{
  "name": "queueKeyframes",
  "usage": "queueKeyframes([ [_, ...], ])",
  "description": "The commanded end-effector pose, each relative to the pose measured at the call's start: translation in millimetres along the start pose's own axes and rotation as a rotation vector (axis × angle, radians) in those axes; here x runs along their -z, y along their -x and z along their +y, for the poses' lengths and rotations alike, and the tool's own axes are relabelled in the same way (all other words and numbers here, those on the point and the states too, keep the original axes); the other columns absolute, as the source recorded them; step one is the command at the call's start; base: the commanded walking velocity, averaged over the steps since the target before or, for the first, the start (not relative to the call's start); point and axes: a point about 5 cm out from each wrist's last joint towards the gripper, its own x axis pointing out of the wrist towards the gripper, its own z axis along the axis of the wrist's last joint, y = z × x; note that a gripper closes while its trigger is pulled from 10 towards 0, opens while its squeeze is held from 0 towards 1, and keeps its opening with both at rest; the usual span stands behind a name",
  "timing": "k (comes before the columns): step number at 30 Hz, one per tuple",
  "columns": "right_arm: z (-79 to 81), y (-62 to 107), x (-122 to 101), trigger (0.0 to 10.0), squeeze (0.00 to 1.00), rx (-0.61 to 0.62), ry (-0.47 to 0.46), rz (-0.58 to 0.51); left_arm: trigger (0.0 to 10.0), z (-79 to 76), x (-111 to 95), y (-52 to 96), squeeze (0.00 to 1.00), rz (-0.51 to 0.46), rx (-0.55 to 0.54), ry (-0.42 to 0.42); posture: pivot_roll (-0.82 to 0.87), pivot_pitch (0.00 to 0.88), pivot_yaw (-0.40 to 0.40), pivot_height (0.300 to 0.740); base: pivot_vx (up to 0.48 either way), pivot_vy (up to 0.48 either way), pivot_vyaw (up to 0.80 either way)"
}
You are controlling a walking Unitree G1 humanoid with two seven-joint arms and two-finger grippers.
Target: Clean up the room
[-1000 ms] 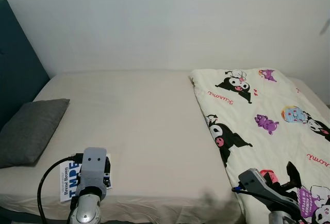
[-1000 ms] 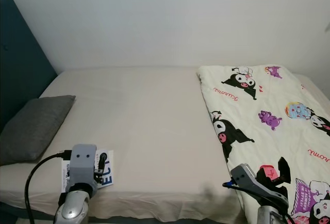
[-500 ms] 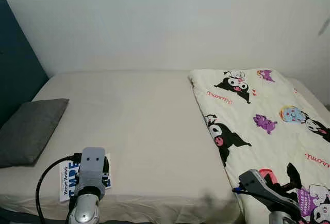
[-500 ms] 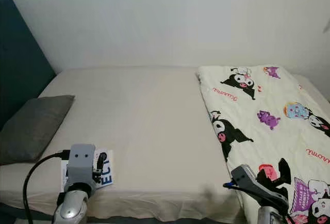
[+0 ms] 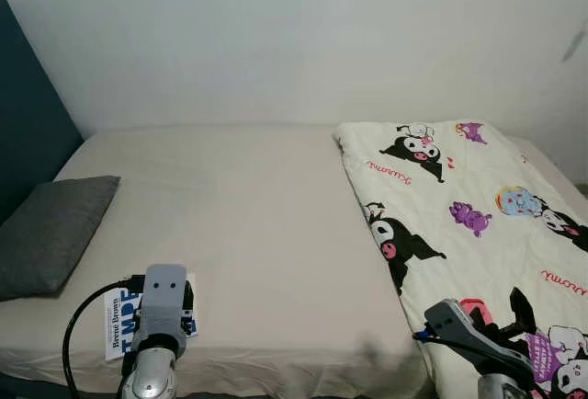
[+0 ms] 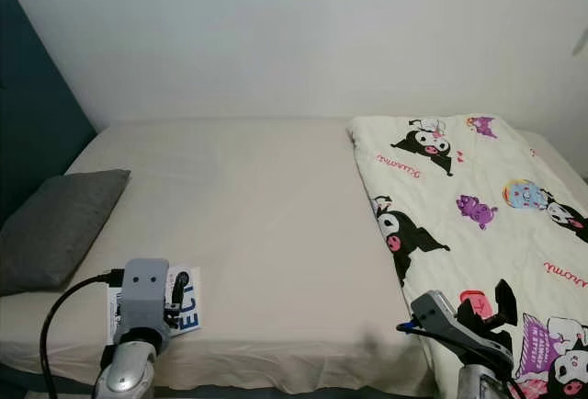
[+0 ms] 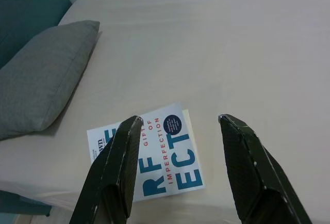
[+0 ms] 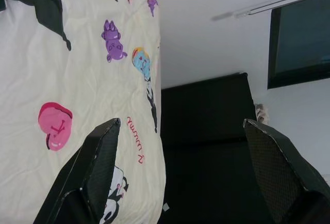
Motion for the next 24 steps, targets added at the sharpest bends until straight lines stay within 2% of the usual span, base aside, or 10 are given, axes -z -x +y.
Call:
queueKeyframes([
  [1,7.1,5.3,2.4,10.0,0.00,-0.024,-0.007,0.013,10.0,1.5,5.0,1.2,0.00,0.021,0.002,-0.016,-0.02,0.176,0.008,0.740,0.000,0.000,0.00],
  [24,7.8,3.7,1.7,10.0,0.00,-0.024,-0.006,0.013,10.0,2.4,5.6,2.1,0.00,0.024,-0.001,-0.017,-0.01,0.181,0.003,0.740,0.000,0.000,0.00],
])
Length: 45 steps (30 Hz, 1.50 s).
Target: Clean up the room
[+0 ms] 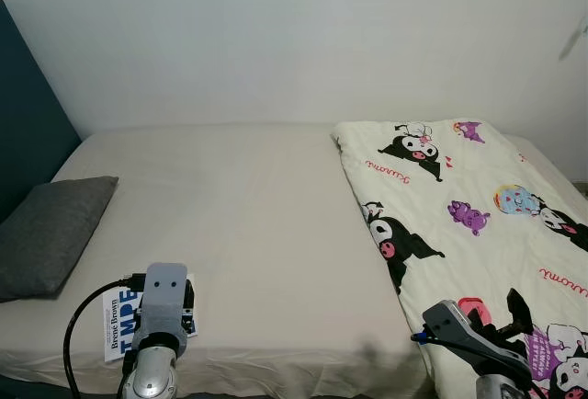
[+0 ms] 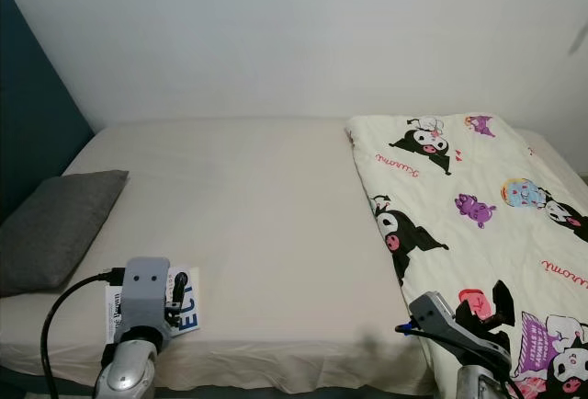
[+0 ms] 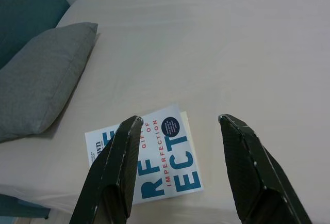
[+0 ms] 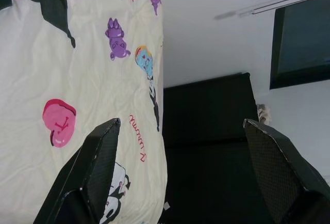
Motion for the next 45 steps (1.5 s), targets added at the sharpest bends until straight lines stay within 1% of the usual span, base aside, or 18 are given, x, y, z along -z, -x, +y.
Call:
queueKeyframes([
  [1,4.8,3.7,1.9,10.0,0.00,-0.012,-0.013,0.016,10.0,3.3,6.3,2.8,0.00,0.027,-0.004,-0.017,-0.01,0.181,0.004,0.740,0.000,0.000,0.00],
  [10,4.7,3.3,2.1,10.0,0.00,-0.012,-0.013,0.016,10.0,2.6,6.6,2.5,0.00,0.028,-0.003,-0.016,-0.02,0.189,0.011,0.740,0.000,0.000,0.00],
  [15,4.6,3.6,2.9,10.0,0.00,-0.012,-0.013,0.016,10.0,3.3,6.5,2.3,0.00,0.026,-0.012,-0.012,-0.02,0.190,-0.005,0.740,0.000,0.000,0.00],
  [23,4.5,5.1,2.8,10.0,0.00,-0.010,-0.013,0.014,10.0,3.8,8.5,5.8,0.00,0.031,-0.012,-0.013,-0.03,0.192,-0.001,0.740,0.000,0.000,0.00],
  [32,4.5,6.3,3.3,10.0,0.00,-0.009,-0.014,0.013,10.0,3.1,6.9,3.4,0.00,0.028,-0.009,-0.014,-0.02,0.190,-0.001,0.740,0.000,0.000,0.00],
  [37,4.4,7.0,3.7,10.0,0.00,-0.009,-0.014,0.012,10.0,6.0,7.6,4.7,0.00,0.029,-0.017,-0.013,-0.02,0.190,-0.005,0.740,0.000,0.000,0.00],
  [45,4.3,7.7,4.1,10.0,0.00,-0.008,-0.014,0.012,10.0,3.1,7.9,4.9,0.00,0.031,-0.010,-0.011,-0.03,0.191,-0.003,0.740,0.000,0.000,0.00],
])
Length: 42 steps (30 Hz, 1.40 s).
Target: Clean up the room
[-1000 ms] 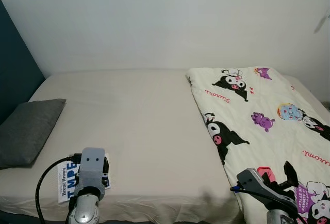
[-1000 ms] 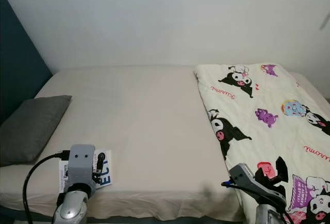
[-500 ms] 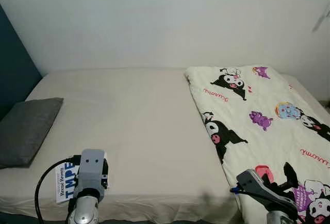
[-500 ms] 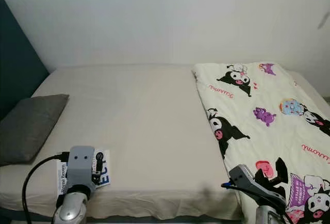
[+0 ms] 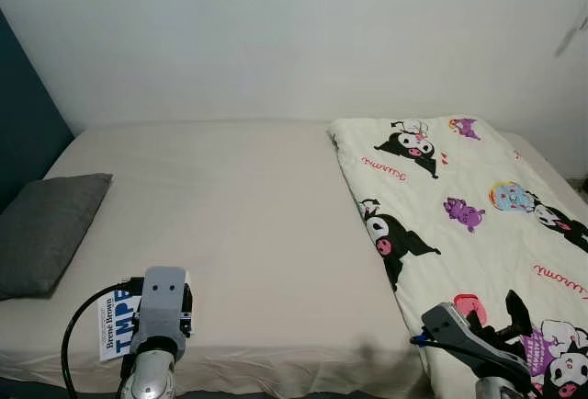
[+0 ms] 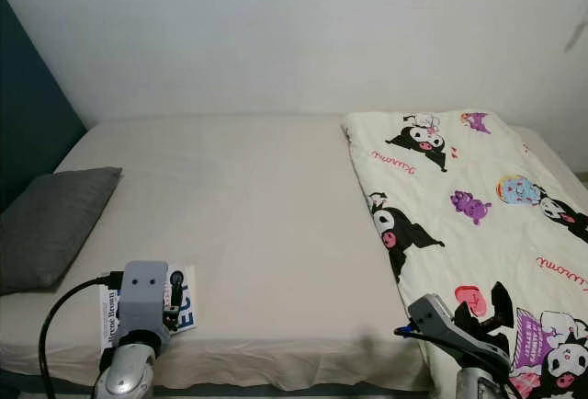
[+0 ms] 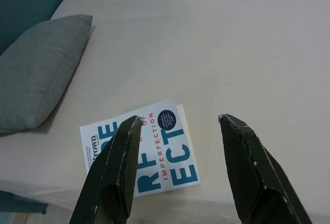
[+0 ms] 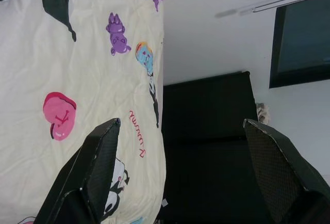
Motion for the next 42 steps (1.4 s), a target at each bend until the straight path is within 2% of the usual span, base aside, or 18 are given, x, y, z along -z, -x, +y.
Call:
queueKeyframes([
  [1,2.8,4.9,3.8,10.0,0.00,-0.006,-0.014,0.018,10.0,1.2,4.0,1.9,0.00,0.017,-0.003,-0.010,-0.03,0.189,0.002,0.740,0.000,0.000,0.00],
  [42,0.7,-2.8,3.6,10.0,0.00,-0.009,-0.013,0.024,10.0,5.5,3.7,2.0,0.00,0.017,-0.023,-0.012,-0.02,0.187,-0.015,0.740,0.000,0.000,0.00],
])
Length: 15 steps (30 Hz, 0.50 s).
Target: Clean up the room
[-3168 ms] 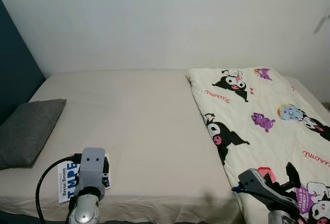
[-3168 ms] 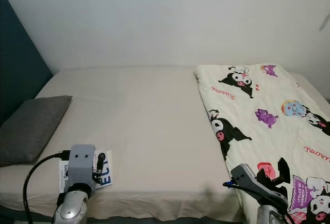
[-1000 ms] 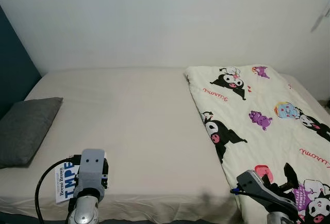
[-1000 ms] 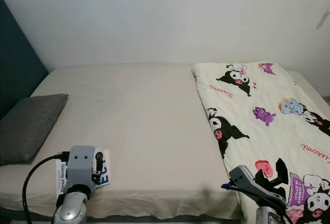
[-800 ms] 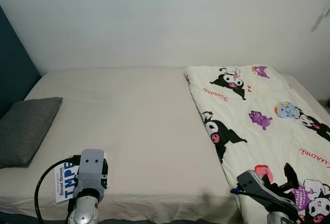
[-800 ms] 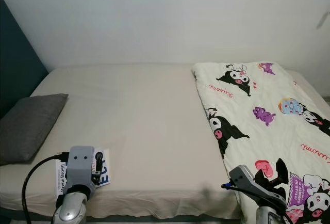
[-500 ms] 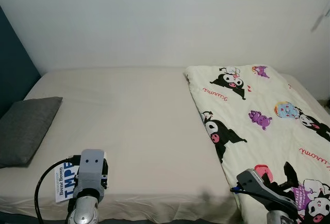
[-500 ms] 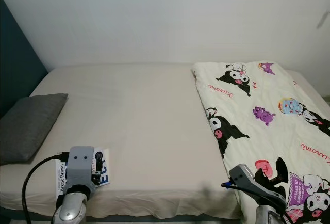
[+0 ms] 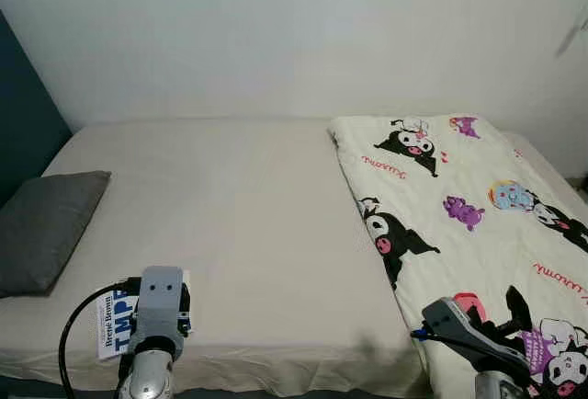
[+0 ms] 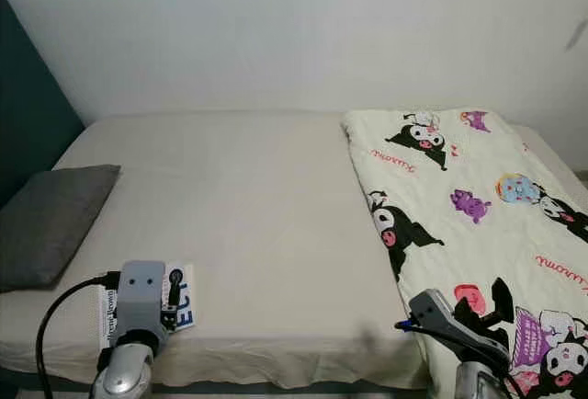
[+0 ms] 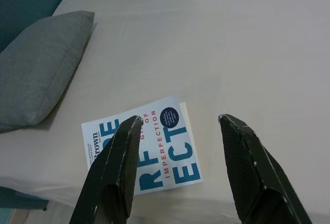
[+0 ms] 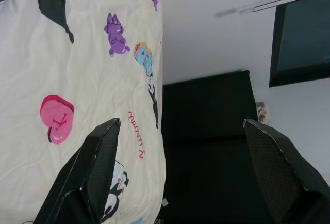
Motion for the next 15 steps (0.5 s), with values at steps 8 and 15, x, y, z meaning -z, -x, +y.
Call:
queueKeyframes([
  [8,3.2,3.8,5.1,10.0,0.00,-0.016,0.004,0.016,10.0,3.4,3.8,2.2,0.00,0.016,-0.013,-0.011,-0.02,0.190,-0.008,0.740,0.000,0.000,0.00],
  [15,3.8,4.4,4.7,10.0,0.00,-0.015,0.004,0.015,10.0,1.6,3.4,1.6,0.00,0.017,-0.005,-0.011,-0.02,0.193,-0.001,0.740,0.000,0.000,0.00],
])
